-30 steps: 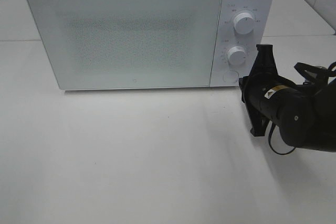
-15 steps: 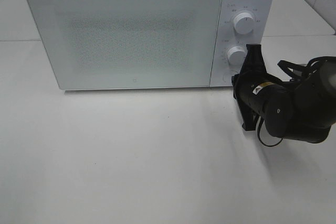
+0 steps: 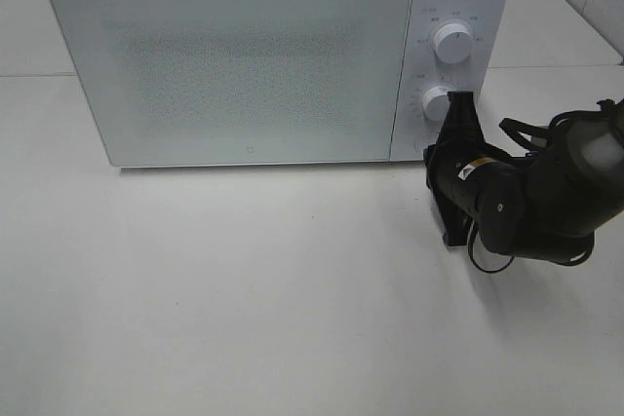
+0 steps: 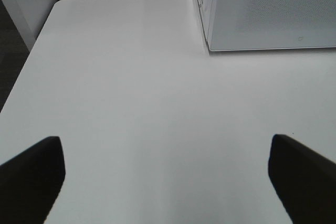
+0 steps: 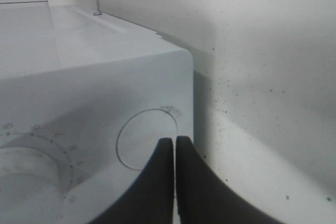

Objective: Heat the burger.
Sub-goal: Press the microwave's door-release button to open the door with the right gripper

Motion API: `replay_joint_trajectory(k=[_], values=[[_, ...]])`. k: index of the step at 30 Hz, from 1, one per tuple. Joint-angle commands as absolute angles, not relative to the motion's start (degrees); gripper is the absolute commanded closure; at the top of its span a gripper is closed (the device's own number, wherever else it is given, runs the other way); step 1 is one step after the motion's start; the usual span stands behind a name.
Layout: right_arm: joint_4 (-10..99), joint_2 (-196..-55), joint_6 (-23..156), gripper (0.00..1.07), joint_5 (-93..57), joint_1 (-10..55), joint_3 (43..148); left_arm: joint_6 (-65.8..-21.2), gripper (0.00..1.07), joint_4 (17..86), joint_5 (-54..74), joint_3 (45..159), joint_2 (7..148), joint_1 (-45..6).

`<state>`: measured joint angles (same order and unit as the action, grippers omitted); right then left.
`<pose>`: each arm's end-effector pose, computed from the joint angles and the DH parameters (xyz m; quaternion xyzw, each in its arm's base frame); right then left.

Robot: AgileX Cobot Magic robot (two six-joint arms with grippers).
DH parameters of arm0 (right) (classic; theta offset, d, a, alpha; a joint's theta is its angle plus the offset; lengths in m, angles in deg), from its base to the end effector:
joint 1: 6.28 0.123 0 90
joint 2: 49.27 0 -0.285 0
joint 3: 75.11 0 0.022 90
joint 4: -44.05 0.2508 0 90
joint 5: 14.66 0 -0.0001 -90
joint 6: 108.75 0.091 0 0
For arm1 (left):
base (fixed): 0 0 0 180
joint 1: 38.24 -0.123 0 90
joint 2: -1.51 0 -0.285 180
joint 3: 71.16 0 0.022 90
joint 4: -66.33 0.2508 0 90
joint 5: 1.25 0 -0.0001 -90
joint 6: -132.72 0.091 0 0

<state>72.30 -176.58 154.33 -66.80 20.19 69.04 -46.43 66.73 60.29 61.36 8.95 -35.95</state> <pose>0.3224 0.1226 0.0808 0.5837 0.5935 0.4059 0.3772 -0.0086 0.0009 0.2814 0.0231 0.8498 -0.0031 0.5265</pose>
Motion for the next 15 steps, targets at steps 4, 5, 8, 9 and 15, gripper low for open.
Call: replay_joint_trajectory(k=[4, 5, 8, 9, 15], values=[[71.0, -176.5, 152.7, 1.07, -66.9, 17.6, 71.0, -46.5, 0.09, 66.3, 60.1, 61.4, 8.9, -36.2], [71.0, -176.5, 152.7, 1.07, -66.9, 17.6, 71.0, -46.5, 0.09, 66.3, 60.1, 61.4, 8.9, -36.2], [70.7, -176.5, 152.7, 1.07, -66.8, 16.8, 71.1, -46.5, 0.09, 66.3, 60.1, 61.4, 8.9, -36.2], [70.3, -176.5, 152.7, 1.07, -66.6, 16.6, 71.1, -46.5, 0.09, 66.3, 60.1, 61.4, 8.9, -36.2], [69.5, -176.5, 153.0, 1.06, -66.7, 16.7, 71.1, -46.5, 0.09, 66.3, 60.1, 61.4, 8.9, -36.2]])
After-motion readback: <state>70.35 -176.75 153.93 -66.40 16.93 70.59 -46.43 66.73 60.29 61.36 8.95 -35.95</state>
